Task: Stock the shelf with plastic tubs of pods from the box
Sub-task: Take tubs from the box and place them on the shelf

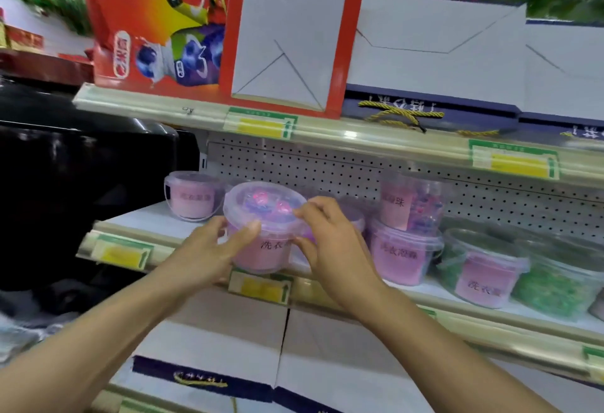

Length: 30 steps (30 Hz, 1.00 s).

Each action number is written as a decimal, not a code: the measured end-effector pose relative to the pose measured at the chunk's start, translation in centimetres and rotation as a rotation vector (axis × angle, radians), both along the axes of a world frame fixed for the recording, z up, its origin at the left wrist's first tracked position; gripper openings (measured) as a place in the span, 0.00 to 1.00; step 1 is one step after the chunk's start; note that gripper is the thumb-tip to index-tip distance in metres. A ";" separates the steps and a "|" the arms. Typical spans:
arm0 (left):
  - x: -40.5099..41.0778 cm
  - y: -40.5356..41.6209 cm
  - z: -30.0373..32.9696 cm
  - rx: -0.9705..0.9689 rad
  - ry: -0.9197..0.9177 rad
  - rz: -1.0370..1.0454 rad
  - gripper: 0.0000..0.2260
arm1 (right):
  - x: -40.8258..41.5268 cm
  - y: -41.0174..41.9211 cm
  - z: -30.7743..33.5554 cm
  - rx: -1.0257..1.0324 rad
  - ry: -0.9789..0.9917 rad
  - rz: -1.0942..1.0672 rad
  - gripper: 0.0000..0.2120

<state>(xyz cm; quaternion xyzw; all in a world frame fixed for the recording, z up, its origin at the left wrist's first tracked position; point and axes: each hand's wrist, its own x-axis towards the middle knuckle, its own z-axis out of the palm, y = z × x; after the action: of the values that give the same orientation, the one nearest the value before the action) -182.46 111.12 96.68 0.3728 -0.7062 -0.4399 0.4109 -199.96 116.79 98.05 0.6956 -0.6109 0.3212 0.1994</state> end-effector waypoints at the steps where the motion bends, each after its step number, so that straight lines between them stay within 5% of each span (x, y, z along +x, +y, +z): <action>1: 0.4 -0.7 0.4 -0.073 -0.060 0.006 0.29 | 0.3 -0.7 0.0 0.011 0.000 -0.014 0.16; 5: 1.0 -4.2 0.8 -0.207 -0.259 -0.029 0.23 | 1.1 -3.1 0.1 0.033 -0.004 -0.063 0.13; 9: -0.3 -6.6 -0.3 -0.267 -0.336 0.189 0.23 | 1.7 -4.3 0.6 0.047 0.045 -0.143 0.14; 14: -1.7 -7.2 -1.2 -0.267 -0.290 0.299 0.28 | 2.8 -5.1 -0.9 0.004 0.227 -0.271 0.30; 21: -2.2 -8.8 -1.8 -0.372 -0.496 0.398 0.22 | 3.1 -5.9 -1.1 0.207 0.419 -0.295 0.34; 30: -1.3 -5.7 -2.5 -0.443 -0.466 0.396 0.27 | 2.6 -0.6 -1.3 0.168 0.261 -0.184 0.32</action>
<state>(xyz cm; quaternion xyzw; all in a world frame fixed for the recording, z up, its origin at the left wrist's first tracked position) -183.80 105.38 94.17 0.4944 -0.7730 -0.0917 0.3868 -197.41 116.17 96.72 0.6867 -0.6656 0.1564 0.2467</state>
